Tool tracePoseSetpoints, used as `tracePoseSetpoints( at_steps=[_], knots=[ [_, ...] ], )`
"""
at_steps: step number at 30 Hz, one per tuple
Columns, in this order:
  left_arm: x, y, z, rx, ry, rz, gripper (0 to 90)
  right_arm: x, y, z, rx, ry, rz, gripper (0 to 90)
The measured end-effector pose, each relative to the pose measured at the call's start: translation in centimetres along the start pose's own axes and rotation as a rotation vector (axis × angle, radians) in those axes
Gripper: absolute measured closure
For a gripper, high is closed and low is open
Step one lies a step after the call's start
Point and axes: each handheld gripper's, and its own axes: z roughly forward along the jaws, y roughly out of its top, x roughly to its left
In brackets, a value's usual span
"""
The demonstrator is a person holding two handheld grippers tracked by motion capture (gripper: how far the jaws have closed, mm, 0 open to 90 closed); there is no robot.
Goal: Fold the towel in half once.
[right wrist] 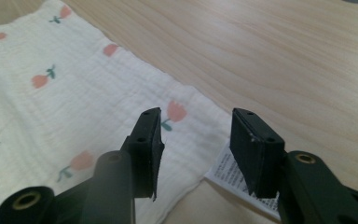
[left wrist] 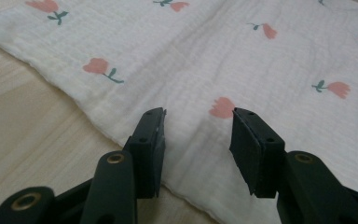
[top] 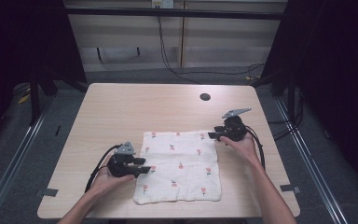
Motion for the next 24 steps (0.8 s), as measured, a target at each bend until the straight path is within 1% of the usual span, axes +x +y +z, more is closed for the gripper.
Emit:
tracePoseSetpoints(
  at_steps=[1,2,3,4,5,6,9,10,13,14,15,17,18,19,20,21,22,23,24],
  knots=[
    [-0.1,0.0,0.0,0.006,0.006,-0.002,54.6,-0.2,0.1,0.4,0.010,-0.004,0.003,54.4],
    [-0.1,0.1,-0.1,0.012,0.007,-0.002,54.4,-0.5,0.1,1.1,0.027,-0.011,0.014,53.7],
    [-0.1,0.1,-0.1,0.012,0.007,-0.002,54.1,-0.5,0.1,1.1,0.027,-0.011,0.014,53.7],
    [-0.1,0.1,-0.1,0.011,0.006,-0.006,54.2,-0.8,0.1,1.7,0.033,-0.018,0.021,53.7],
    [-0.1,0.1,-0.1,0.011,0.003,-0.004,54.2,-0.8,0.1,1.7,0.033,-0.018,0.021,53.7],
    [0.0,0.0,-0.1,0.011,-0.003,-0.009,54.2,-1.1,0.1,2.2,0.042,-0.023,0.034,54.2],
    [0.0,0.1,-0.1,0.010,-0.003,-0.013,54.4,-1.4,0.0,2.5,0.049,-0.028,0.037,55.2],
    [-0.1,0.1,-0.1,0.013,0.002,-0.009,54.4,-1.6,0.0,2.8,0.066,-0.044,0.038,54.8],
    [-0.1,0.1,-0.1,0.016,0.008,-0.001,54.4,-1.9,-0.2,3.0,0.059,-0.056,0.038,55.1],
    [-0.2,0.1,-0.1,0.013,0.009,0.001,54.3,-1.8,-0.1,3.1,0.063,-0.053,0.043,57.7],
    [-0.2,0.1,-0.1,0.013,0.009,0.001,54.3,-1.8,-0.1,3.1,0.063,-0.053,0.043,57.7],
    [-0.2,0.1,-0.1,0.013,0.008,-0.002,54.2,-1.6,0.1,3.3,0.068,-0.054,0.022,63.5],
    [-0.1,0.1,-0.1,0.017,0.007,-0.008,54.1,-1.5,0.1,3.4,0.066,-0.048,0.014,64.9],
    [-0.1,0.1,-0.1,0.015,-0.003,-0.028,54.1,-1.3,0.2,3.4,0.068,-0.048,0.006,67.5],
    [0.1,0.0,-0.2,0.006,-0.017,-0.057,54.0,-1.1,0.2,3.5,0.073,-0.044,-0.001,75.0],
    [0.1,0.0,-0.2,0.006,-0.017,-0.057,54.0,-1.0,0.2,3.5,0.074,-0.041,-0.002,77.1],
    [0.2,0.0,-0.2,0.001,-0.022,-0.071,54.2,-0.9,0.2,3.4,0.078,-0.048,0.003,79.7],
    [0.2,0.1,-0.2,0.009,-0.017,-0.070,54.2,-0.9,0.2,3.4,0.078,-0.048,0.003,79.7],
    [0.0,0.2,-0.2,0.015,-0.008,-0.066,54.0,-1.0,0.1,3.4,0.072,-0.029,0.014,83.5]
  ],
)
